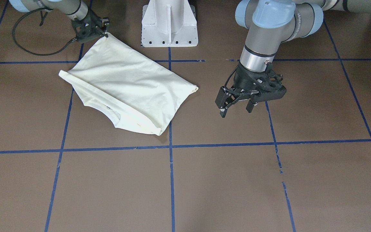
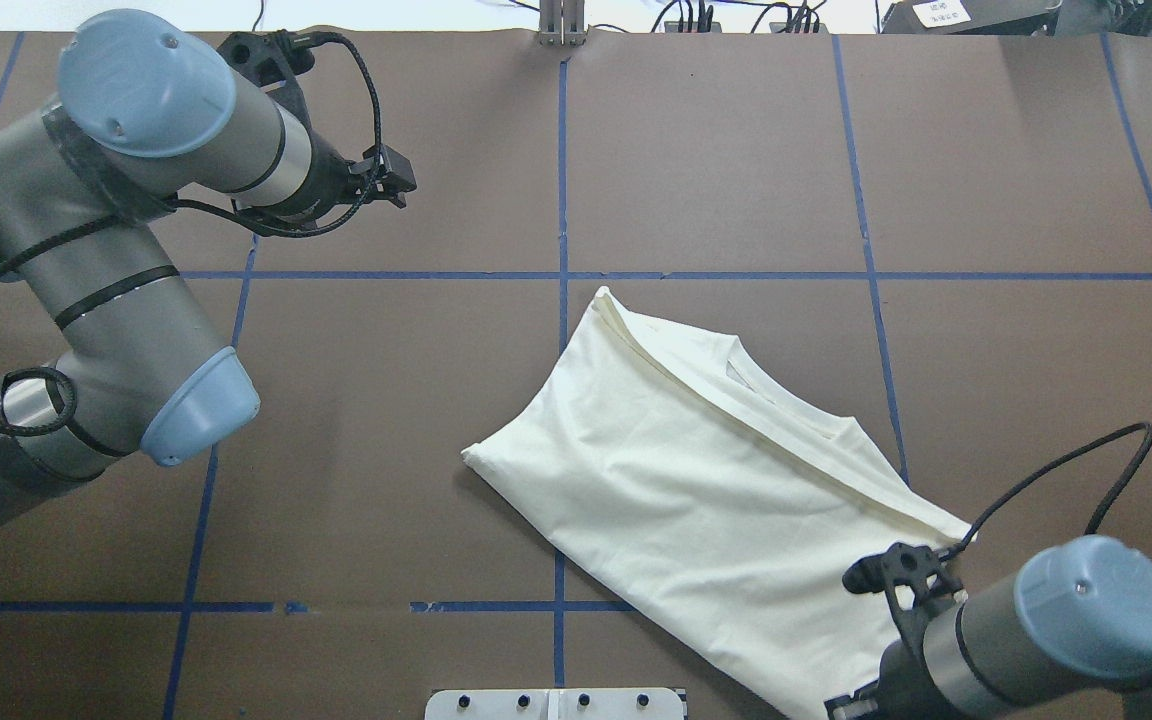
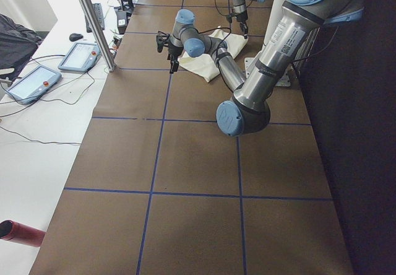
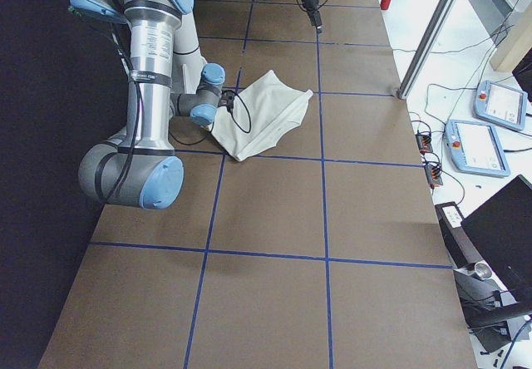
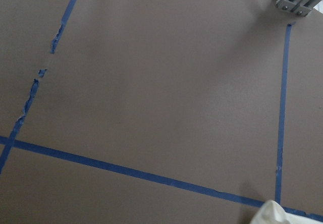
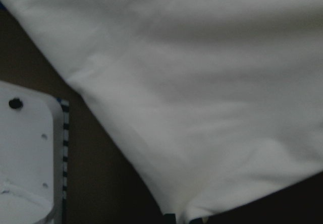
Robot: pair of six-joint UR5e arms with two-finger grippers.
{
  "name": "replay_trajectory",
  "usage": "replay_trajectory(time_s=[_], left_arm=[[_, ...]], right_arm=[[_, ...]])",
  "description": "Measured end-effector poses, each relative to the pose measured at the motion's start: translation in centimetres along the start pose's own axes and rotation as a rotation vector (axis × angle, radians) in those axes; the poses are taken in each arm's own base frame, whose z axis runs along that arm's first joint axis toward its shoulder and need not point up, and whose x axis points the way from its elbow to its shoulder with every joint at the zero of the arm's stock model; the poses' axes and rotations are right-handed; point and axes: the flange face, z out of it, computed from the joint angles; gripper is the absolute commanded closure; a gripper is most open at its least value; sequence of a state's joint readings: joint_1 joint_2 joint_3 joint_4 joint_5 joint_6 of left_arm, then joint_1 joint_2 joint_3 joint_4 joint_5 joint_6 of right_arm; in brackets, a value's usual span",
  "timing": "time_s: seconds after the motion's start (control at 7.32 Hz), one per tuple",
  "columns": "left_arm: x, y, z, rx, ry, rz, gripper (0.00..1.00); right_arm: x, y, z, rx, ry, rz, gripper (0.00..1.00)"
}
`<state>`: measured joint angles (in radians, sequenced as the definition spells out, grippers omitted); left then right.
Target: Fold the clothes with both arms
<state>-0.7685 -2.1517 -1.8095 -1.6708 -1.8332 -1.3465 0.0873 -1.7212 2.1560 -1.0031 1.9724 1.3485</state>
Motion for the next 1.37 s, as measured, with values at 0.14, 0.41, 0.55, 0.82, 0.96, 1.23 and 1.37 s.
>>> replay_trajectory(time_s=[0.14, 0.41, 0.55, 0.82, 0.96, 1.23, 1.37], left_arm=[[0.1, 0.2, -0.1, -0.002, 0.004, -0.001, 0.0], [1.0, 3.7, 0.4, -0.088, 0.022, -0.057, 0.01], [1.6, 7.9, 1.8, -0.162, 0.012, -0.123, 0.07], [3.1, 17.5, 4.6, -0.272, -0.036, -0.252, 0.18], [3.6, 20.2, 5.7, -0.296, -0.044, -0.299, 0.18], [4.1, 21.7, 8.3, -0.308, -0.031, -0.34, 0.24], [4.1, 21.8, 9.7, -0.304, -0.026, -0.345, 0.53]], right_arm=[[-1.6, 2.3, 1.0, 0.002, -0.037, -0.009, 0.0], [-3.3, -1.8, -2.8, 0.163, -0.162, 0.016, 0.0], [-3.9, -6.1, -6.7, 0.29, -0.221, 0.041, 0.0], [-2.8, -12.6, -14.8, 0.475, -0.277, 0.084, 0.0], [-2.0, -14.5, -17.4, 0.515, -0.287, 0.093, 0.0], [-0.8, -16.5, -19.4, 0.546, -0.284, 0.107, 0.0], [-0.5, -16.9, -19.7, 0.554, -0.28, 0.114, 0.0]])
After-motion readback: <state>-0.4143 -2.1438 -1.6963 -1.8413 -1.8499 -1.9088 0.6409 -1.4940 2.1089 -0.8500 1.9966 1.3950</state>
